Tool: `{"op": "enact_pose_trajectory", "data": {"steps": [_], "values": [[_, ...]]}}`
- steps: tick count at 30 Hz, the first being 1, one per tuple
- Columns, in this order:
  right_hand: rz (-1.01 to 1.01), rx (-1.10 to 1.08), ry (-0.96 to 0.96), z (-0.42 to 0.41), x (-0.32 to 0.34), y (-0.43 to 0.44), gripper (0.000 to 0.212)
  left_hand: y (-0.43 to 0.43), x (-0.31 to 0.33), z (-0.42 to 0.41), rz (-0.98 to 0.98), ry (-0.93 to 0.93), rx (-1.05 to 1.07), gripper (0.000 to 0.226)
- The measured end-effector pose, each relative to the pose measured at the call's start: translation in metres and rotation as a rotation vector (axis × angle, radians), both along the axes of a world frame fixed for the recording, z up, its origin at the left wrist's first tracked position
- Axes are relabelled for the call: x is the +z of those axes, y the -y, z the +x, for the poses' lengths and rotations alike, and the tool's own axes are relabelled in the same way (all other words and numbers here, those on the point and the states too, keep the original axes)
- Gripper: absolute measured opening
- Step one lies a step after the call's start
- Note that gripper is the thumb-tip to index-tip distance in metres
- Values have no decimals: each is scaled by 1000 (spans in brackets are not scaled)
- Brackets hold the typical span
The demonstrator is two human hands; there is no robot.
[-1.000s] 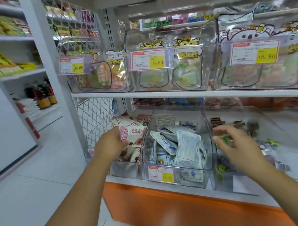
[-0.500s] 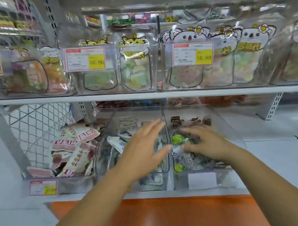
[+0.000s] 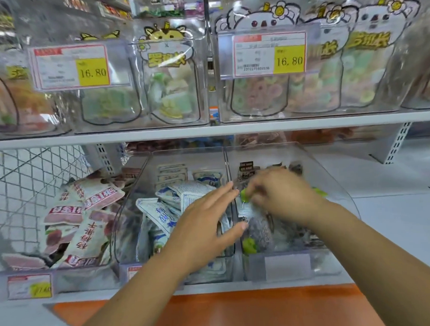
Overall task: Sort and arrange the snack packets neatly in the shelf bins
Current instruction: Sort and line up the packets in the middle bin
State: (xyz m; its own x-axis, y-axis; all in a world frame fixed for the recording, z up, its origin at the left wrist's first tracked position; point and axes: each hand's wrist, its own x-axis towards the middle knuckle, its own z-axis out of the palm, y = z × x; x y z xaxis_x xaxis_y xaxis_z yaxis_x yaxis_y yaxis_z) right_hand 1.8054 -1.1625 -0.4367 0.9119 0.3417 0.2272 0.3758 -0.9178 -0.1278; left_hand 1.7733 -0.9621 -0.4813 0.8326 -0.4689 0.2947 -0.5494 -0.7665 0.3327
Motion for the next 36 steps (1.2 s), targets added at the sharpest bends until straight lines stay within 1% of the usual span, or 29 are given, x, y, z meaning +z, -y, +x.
{"op": "enact_pose_trajectory", "data": {"steps": [1,2,4,5,7,9,12,14,16,17,18,21,22,23,27,29,30,32,34,36], "values": [[-22,34,-64,-3,-6,-10,17,0,0,0,-1,4,-1,69],[-86,47,-96,-4,-15,-18,16,0,1,0,0,6,-3,69],[-222,2,-80,2,-33,-23,19,-1,4,0,28,11,-2,70],[-284,-50,-70,7,-38,-22,29,-2,5,0,56,17,4,72],[-361,-143,-98,16,-40,-18,59,-6,8,-2,97,23,20,75],[-387,-180,-129,24,-40,-18,77,-12,7,-3,96,15,33,76],[-413,-199,-116,25,-44,-23,89,-20,4,-4,30,5,45,76],[-371,-207,-64,23,-47,-24,85,-23,4,-4,-15,12,62,74],[-252,-196,-11,19,-46,-21,70,-23,7,-6,-59,25,78,71],[-140,-185,-2,15,-43,-17,61,-22,8,-7,-83,23,88,68],[23,-164,-25,11,-39,-12,52,-21,11,-8,-103,16,97,65],[633,-69,-152,-7,-14,9,34,-15,18,-15,-176,-21,111,61],[785,-46,-165,-13,-6,16,29,-13,20,-17,-216,-38,112,62],[895,-37,-164,-20,2,23,26,-9,22,-18,-256,-61,116,64],[1255,-27,-103,-47,22,32,31,10,31,-24,-438,-161,103,73],[1371,-4,-108,-56,27,29,27,17,35,-26,-543,-223,77,70],[1391,1,-121,-59,28,25,25,19,36,-27,-615,-267,48,63],[1402,-13,-181,-60,25,15,23,19,40,-31,-785,-374,-13,44],[1391,-41,-268,-59,18,5,24,15,44,-34,-909,-457,-25,36],[1327,-64,-304,-55,9,3,25,5,46,-31,-954,-430,64,30]]}}
